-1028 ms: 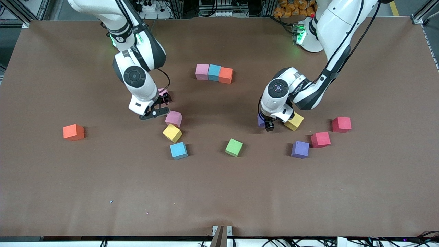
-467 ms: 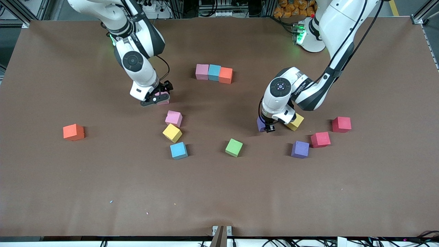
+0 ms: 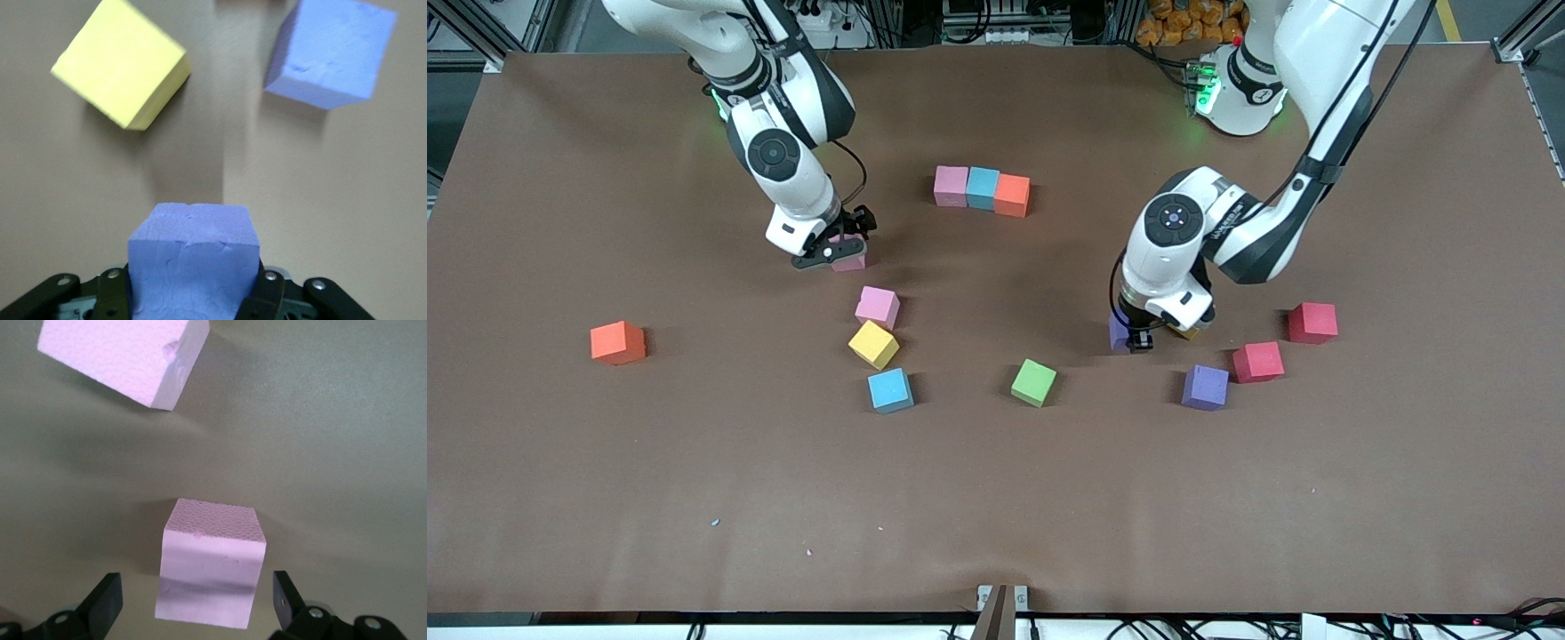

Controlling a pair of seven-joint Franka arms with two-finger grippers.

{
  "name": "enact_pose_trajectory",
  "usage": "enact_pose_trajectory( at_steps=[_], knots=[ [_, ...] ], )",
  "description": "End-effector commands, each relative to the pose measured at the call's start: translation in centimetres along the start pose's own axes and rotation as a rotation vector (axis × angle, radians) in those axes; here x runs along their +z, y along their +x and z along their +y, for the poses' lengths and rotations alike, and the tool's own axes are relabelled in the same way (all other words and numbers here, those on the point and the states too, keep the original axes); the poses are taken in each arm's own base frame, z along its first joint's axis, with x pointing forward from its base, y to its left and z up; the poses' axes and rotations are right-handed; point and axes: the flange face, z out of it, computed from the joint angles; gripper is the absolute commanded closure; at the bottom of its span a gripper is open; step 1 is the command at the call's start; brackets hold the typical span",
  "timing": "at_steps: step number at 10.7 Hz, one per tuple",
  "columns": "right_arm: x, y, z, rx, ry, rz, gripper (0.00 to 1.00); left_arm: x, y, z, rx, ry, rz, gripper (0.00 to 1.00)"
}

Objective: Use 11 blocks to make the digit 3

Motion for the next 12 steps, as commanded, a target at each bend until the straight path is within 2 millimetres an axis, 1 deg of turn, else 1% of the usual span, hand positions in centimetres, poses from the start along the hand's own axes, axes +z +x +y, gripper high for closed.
enact_pose_trajectory(
  at_steps=[1,4,5,6,7,8,9,10,11,12],
  knots=[
    [0.3,-0.7,0.2,0.052,0.027,0.022,0.0,-1.6,0.7,1.7,0.078,-0.011,0.012,1.0],
    [2.2,-0.7,0.7,0.06,0.022,0.048,0.0,-1.7,0.7,2.1,0.171,0.0,-0.01,1.0],
    [2.4,-0.6,0.8,0.062,0.022,0.05,0.0,-1.8,0.9,2.2,0.178,-0.001,-0.009,1.0],
    [2.6,-0.6,0.8,0.064,0.02,0.046,0.0,-1.7,1.5,2.6,0.177,0.0,-0.009,1.0],
    [2.9,-0.7,0.8,0.061,0.018,0.04,0.04,-1.7,1.6,2.7,0.18,0.0,-0.009,1.0],
    [3.4,-0.7,0.8,0.061,0.014,0.03,0.21,-1.7,1.5,2.6,0.184,0.0,-0.011,1.0],
    [3.6,-0.7,0.8,0.061,0.012,0.026,0.41,-1.6,0.8,2.3,0.199,0.0,-0.015,1.0],
    [3.7,-0.8,0.9,0.061,0.011,0.023,0.7,-1.7,0.3,2.5,0.201,-0.002,-0.02,1.0],
    [3.7,-0.7,0.9,0.062,0.012,0.025,0.88,-1.3,0.2,2.6,0.202,0.003,-0.023,1.0],
    [3.5,-0.5,1.1,0.07,0.014,0.027,0.97,-1.2,0.2,2.7,0.201,0.004,-0.024,1.0]
  ],
)
